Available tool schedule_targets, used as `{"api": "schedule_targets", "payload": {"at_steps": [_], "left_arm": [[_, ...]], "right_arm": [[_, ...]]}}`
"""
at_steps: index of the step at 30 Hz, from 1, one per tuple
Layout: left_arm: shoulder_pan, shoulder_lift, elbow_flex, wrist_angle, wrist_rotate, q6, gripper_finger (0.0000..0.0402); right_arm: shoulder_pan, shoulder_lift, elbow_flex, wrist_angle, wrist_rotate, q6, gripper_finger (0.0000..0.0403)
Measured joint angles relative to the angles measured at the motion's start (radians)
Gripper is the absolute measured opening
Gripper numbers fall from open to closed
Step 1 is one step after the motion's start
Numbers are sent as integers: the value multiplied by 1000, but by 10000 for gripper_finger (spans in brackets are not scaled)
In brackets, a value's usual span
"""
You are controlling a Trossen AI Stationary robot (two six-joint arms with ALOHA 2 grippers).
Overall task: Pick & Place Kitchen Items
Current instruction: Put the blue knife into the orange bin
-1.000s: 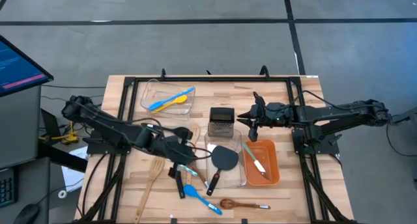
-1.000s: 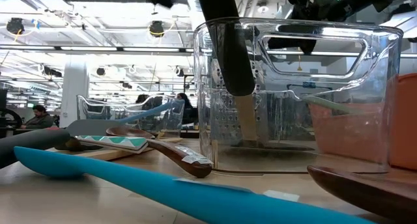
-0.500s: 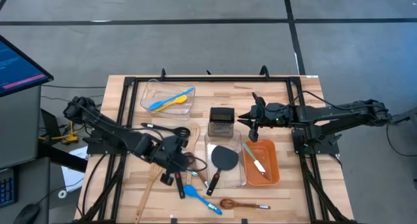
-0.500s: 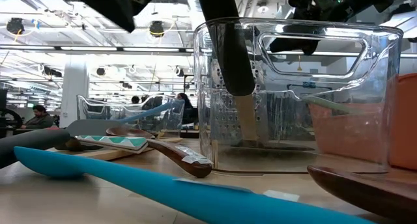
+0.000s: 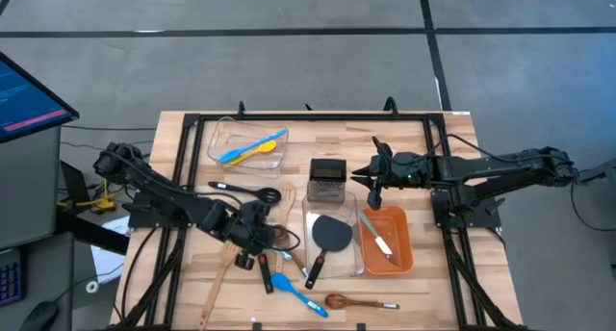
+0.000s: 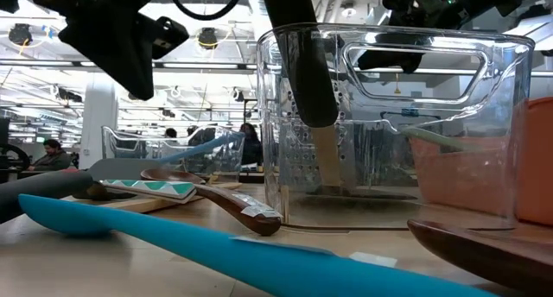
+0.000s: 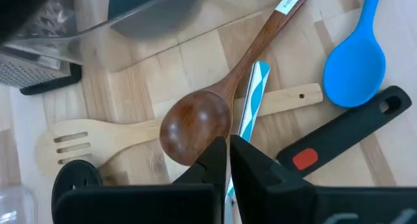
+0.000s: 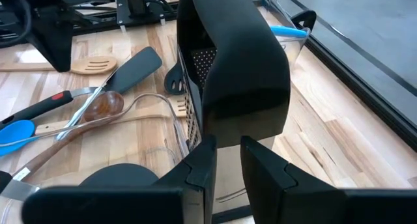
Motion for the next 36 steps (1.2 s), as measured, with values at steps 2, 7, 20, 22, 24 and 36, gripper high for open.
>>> {"api": "schedule_targets", "payload": {"at_steps": [2, 7, 20, 22, 24, 36], "left_arm": [[0, 0, -9, 8, -7, -1, 18], [0, 0, -47, 23, -11, -2, 53], [0, 0, -67, 66, -12, -3, 123], [0, 0, -67, 69, -12, -2, 133], [0, 0, -67, 72, -12, -2, 142], [0, 0, -67, 91, -12, -3, 184]], "right_arm": [[0, 0, 0, 0, 0, 0, 63], [0, 0, 0, 0, 0, 0, 63], [2, 0, 0, 0, 0, 0, 63], [2, 0, 0, 0, 0, 0, 63], [2, 0, 0, 0, 0, 0, 63], [2, 0, 0, -1, 0, 0, 63]]}}
